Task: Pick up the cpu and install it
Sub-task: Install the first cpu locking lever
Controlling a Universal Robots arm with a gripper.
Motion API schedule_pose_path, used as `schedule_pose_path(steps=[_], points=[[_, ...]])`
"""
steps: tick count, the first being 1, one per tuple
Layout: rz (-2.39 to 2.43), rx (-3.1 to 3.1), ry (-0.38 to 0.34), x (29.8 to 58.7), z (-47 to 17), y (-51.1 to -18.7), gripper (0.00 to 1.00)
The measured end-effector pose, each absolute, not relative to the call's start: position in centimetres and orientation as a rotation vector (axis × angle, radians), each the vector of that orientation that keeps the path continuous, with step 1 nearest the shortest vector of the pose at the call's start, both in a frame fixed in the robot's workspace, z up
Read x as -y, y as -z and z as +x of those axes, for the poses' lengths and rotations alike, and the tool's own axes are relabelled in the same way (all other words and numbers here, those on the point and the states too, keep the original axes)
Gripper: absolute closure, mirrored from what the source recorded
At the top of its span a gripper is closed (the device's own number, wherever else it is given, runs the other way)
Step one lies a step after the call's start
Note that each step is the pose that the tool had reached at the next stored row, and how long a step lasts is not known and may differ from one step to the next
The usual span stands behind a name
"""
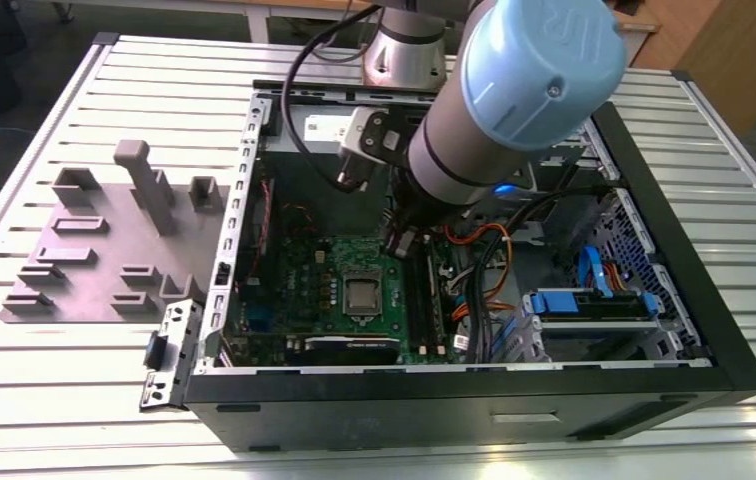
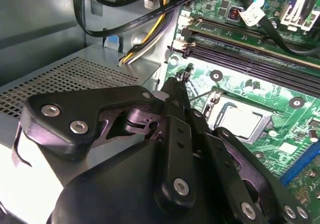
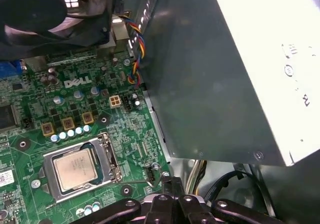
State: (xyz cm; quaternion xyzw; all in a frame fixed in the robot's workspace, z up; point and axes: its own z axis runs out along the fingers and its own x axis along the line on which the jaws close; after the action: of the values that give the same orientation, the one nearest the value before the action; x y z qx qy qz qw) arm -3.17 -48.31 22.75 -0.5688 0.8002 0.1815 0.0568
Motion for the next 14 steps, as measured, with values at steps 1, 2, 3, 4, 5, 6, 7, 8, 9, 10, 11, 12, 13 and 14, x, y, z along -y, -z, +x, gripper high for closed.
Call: schedule_pose_path(steps=[1, 2, 3, 4, 5, 6, 7, 8, 9, 10, 11, 12, 13, 14], points=[[-1.729, -2.425, -0.551, 48.37, -3.17, -22.75, 0.89], [-1.732, -2.423, -0.551, 48.45, -3.17, -22.75, 0.89], [-1.733, -2.423, -0.551, 48.55, -3.18, -22.75, 0.89], [-1.733, -2.423, -0.551, 48.67, -3.17, -22.76, 0.89], [-1.733, -2.423, -0.551, 48.78, -3.18, -22.75, 0.89], [-1.733, -2.423, -0.551, 48.92, -3.18, -22.75, 0.89], [-1.733, -2.423, -0.551, 49.05, -3.18, -22.76, 0.89], [-1.733, -2.423, -0.551, 49.13, -3.18, -22.76, 0.89], [-1.733, -2.423, -0.551, 49.19, -3.19, -22.75, 0.89], [-1.733, -2.423, -0.551, 49.21, -3.19, -22.76, 0.89], [-1.733, -2.423, -0.551, 49.21, -3.18, -22.76, 0.89], [-1.733, -2.423, -0.551, 49.25, -3.18, -22.75, 0.89], [-1.733, -2.423, -0.551, 49.28, -3.18, -22.76, 0.89], [-1.733, -2.423, -0.551, 49.28, -3.18, -22.76, 0.89]])
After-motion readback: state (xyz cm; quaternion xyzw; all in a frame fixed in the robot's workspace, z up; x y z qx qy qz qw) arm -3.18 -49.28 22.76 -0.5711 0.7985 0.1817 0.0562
